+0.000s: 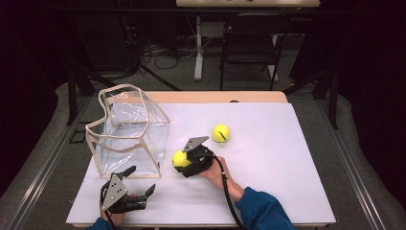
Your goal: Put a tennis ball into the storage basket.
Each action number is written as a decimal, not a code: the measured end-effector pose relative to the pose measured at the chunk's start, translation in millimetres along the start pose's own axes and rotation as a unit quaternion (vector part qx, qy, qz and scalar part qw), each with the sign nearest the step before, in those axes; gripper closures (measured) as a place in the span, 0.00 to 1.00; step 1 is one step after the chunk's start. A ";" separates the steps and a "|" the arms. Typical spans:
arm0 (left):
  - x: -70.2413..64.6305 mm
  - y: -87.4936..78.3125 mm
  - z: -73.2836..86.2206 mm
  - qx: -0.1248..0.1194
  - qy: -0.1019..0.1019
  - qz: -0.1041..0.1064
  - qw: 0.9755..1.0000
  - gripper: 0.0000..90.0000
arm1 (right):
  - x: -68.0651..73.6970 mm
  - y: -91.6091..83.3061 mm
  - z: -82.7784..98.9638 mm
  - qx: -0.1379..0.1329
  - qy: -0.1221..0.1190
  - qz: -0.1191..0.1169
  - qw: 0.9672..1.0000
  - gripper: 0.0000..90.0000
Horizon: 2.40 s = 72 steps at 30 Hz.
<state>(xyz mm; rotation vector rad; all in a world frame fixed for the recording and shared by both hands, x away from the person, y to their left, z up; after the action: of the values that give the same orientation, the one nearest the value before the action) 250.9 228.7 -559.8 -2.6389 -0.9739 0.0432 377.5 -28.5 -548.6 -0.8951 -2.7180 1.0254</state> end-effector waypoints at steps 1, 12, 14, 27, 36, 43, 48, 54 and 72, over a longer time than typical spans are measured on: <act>0.0 0.0 0.0 0.000 0.000 0.000 1.000 0.11 | 0.1 -0.2 0.0 -0.001 0.001 0.000 1.000 0.29; -0.1 0.0 -0.1 0.000 0.000 -0.001 1.000 0.11 | 0.9 -4.5 0.5 -0.009 -0.006 0.004 1.000 0.29; -0.1 -0.1 -0.1 -0.001 0.000 -0.001 1.000 0.11 | 0.9 -5.2 0.5 -0.010 -0.005 0.005 1.000 0.29; 0.2 0.1 0.1 0.001 0.000 0.000 1.000 0.11 | -0.7 -8.5 0.3 -0.016 -0.007 0.008 1.000 0.29; 0.2 0.1 0.1 0.000 0.000 0.000 1.000 0.11 | -1.7 -10.5 0.1 -0.020 -0.005 0.011 1.000 0.29; 0.4 0.3 0.1 0.001 -0.001 0.001 1.000 0.11 | -3.3 -13.4 -0.4 -0.023 -0.006 0.014 1.000 0.29; 0.4 0.0 0.0 -0.001 -0.001 0.000 1.000 0.11 | -4.3 -16.9 -0.7 -0.026 -0.007 0.017 1.000 0.29; 0.4 -0.1 0.1 -0.001 -0.002 0.000 1.000 0.11 | -4.9 -18.8 -1.0 -0.029 -0.009 0.018 0.999 0.29; 0.5 -0.2 0.1 -0.003 -0.003 0.000 1.000 0.11 | -6.2 -24.1 -3.3 -0.037 -0.011 0.029 0.999 0.29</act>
<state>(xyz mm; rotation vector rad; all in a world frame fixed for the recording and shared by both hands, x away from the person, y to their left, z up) 251.1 229.2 -559.8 -2.6460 -0.9769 0.0493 371.8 -44.5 -530.1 -0.9853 -2.7801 0.9571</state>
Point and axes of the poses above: each handheld gripper's, and its own axes: y roughly forward along the jaws, z roughly out of its underside, x roughly to its left, the point moved 1 cm from there along y, roughly forward along the jaws, and after that the axes turned 10 degrees about z, right-handed, at the moved point
